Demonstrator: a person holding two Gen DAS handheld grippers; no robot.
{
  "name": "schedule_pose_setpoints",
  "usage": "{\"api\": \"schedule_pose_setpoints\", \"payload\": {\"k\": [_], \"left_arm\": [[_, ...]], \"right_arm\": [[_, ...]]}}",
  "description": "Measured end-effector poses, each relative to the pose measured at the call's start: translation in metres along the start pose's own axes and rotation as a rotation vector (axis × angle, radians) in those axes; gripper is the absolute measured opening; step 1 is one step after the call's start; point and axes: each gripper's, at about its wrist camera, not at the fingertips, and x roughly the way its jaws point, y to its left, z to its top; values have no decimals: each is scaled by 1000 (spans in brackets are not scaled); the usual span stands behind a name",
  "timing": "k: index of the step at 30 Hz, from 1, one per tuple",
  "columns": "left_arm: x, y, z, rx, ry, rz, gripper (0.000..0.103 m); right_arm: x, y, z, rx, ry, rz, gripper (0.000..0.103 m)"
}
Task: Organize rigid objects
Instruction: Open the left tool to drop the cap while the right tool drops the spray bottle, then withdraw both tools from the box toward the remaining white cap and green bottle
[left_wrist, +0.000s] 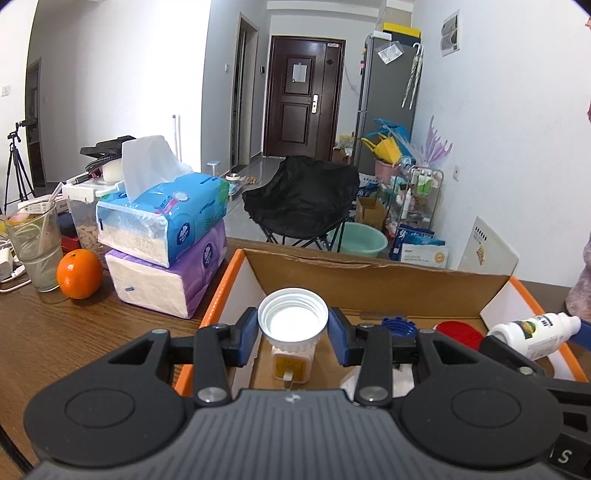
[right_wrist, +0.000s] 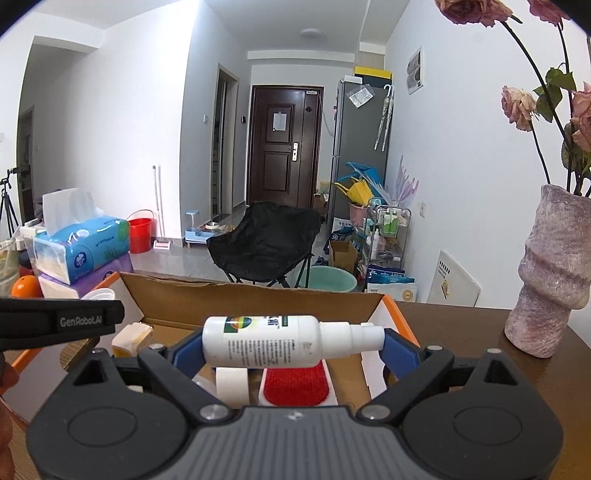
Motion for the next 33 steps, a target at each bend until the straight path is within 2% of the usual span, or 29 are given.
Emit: {"api": "schedule_pose_setpoints", "payload": {"k": [12,15,17,20,22,33], "left_arm": [[-5,-10,-4,77,-25,76,43],[-10,-11,-3,93,-49,84,64],[-14,-11,-3,95,-66,92,86],[-20,-10,-1,99,-88,92,93],[-22,-9,-1,97,-101,99,103],[-24,-8,0,86,-96,99,103]], "right_arm": [[3,2,2,-22,38,-20,96],[3,1,3,-14,60,-25,96],[1,0,3,-13,68,-30,97],[-1,0,4,-15,69,-46,103],[-2,0,4,-15,68,-47,103],[-6,0,4,-7,61,-36,103]]}}
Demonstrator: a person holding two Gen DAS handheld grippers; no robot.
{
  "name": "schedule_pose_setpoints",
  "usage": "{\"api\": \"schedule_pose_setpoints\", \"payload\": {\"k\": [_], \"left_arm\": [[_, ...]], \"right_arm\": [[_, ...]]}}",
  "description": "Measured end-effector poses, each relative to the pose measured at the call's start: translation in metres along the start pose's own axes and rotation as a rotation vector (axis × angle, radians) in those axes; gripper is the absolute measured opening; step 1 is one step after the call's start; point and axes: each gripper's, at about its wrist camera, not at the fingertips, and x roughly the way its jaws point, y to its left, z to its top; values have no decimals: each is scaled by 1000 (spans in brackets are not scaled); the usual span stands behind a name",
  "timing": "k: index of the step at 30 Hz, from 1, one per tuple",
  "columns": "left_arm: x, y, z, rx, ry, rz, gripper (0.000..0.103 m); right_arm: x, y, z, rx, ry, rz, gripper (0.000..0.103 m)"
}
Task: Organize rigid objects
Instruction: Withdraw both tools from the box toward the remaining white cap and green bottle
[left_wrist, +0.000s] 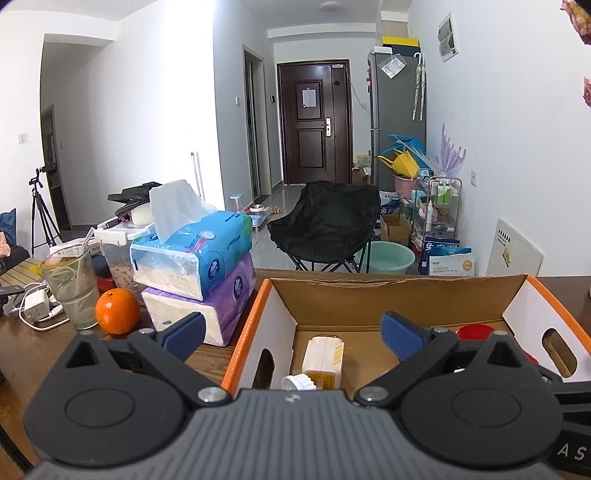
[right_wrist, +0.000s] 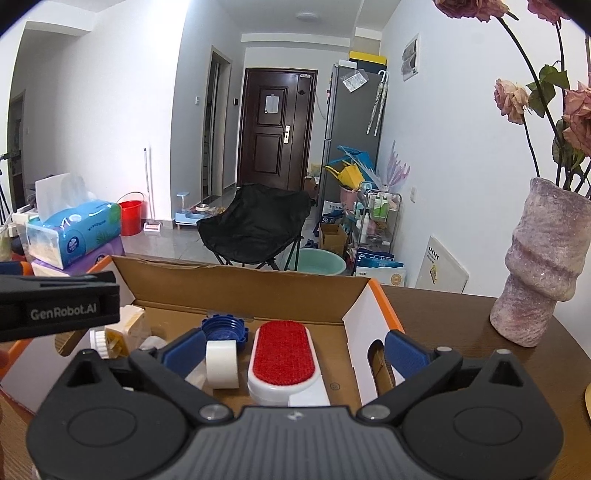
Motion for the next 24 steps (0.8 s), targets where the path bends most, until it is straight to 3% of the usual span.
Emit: {"api": "schedule_pose_setpoints", "payload": {"k": [24], "left_arm": [[-37,15,-6,-33,-16,-5,103]], "right_arm": [[-43,-2,-11,23,-57,-11,103]]}}
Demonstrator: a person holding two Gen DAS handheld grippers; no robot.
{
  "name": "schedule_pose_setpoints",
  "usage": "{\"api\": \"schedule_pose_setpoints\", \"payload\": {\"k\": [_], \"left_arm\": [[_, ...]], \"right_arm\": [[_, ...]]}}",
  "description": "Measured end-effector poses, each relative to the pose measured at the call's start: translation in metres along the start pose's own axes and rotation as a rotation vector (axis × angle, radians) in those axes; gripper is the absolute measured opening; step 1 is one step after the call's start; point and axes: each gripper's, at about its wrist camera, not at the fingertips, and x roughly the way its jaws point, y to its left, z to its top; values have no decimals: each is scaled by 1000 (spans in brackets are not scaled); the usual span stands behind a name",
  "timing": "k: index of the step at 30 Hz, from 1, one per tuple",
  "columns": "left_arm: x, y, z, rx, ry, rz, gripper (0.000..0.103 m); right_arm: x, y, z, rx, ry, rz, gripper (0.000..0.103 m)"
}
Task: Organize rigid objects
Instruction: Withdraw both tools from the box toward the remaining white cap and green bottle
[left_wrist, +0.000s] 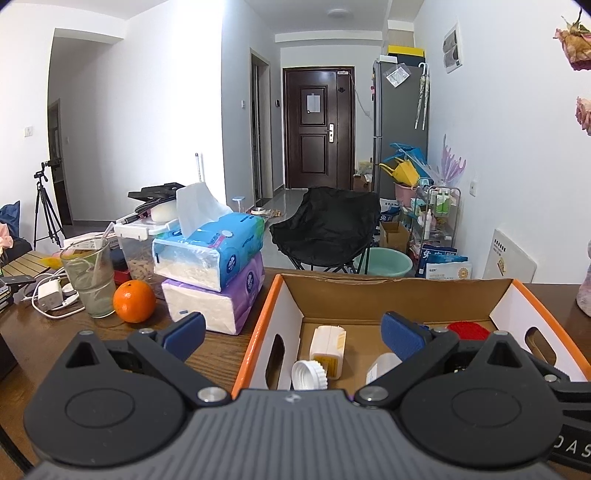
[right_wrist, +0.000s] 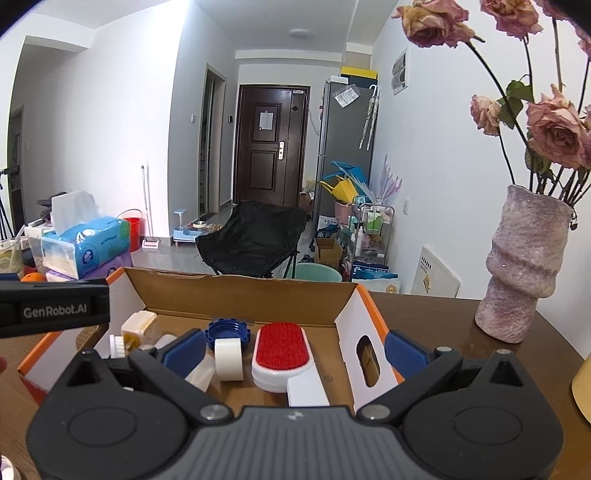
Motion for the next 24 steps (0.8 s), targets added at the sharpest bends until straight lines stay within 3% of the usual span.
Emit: {"api": "schedule_pose_setpoints", "payload": {"k": [24], "left_arm": [[-74,26,-20,7,-42,-17,103]], "right_arm": [[-74,0,-23,39,-29,10,103]]}}
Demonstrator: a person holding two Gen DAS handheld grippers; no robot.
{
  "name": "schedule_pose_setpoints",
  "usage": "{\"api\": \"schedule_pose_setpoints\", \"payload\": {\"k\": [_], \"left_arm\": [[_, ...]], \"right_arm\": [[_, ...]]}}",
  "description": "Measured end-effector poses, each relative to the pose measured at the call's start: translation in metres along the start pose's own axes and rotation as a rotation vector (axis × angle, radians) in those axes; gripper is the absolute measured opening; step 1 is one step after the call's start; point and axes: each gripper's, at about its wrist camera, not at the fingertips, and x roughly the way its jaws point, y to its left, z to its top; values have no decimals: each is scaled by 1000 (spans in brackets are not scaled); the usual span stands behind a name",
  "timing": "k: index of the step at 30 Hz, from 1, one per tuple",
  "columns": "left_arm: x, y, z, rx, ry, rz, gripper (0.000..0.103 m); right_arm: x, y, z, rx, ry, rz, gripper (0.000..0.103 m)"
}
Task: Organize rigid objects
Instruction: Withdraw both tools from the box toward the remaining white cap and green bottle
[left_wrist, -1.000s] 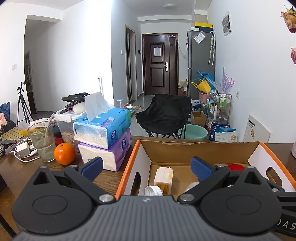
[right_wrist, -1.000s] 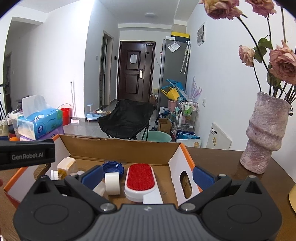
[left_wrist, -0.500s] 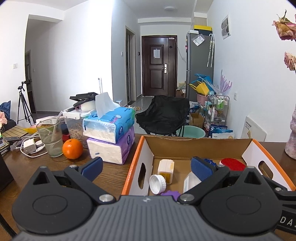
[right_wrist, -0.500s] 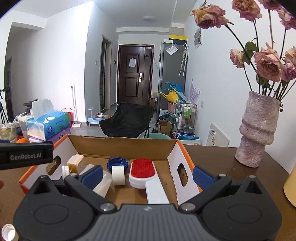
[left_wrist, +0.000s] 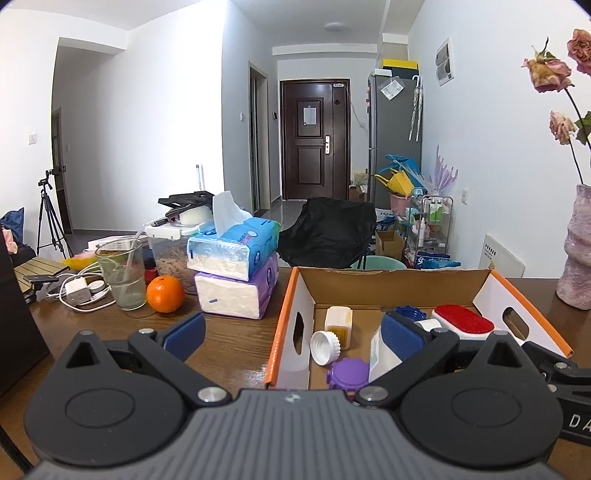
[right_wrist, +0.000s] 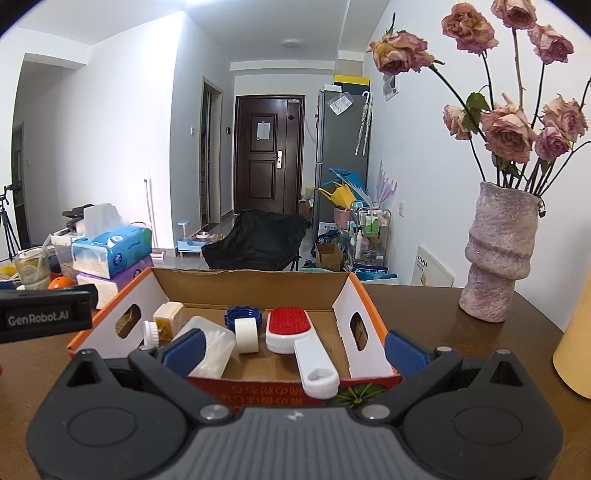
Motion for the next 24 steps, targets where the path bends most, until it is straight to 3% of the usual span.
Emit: {"api": "schedule_pose_setpoints", "payload": {"k": [24], "left_arm": [[-48,50,-30,-1,58,20,103]], "right_arm": [[-61,17,-34,-11,10,34,103]]}}
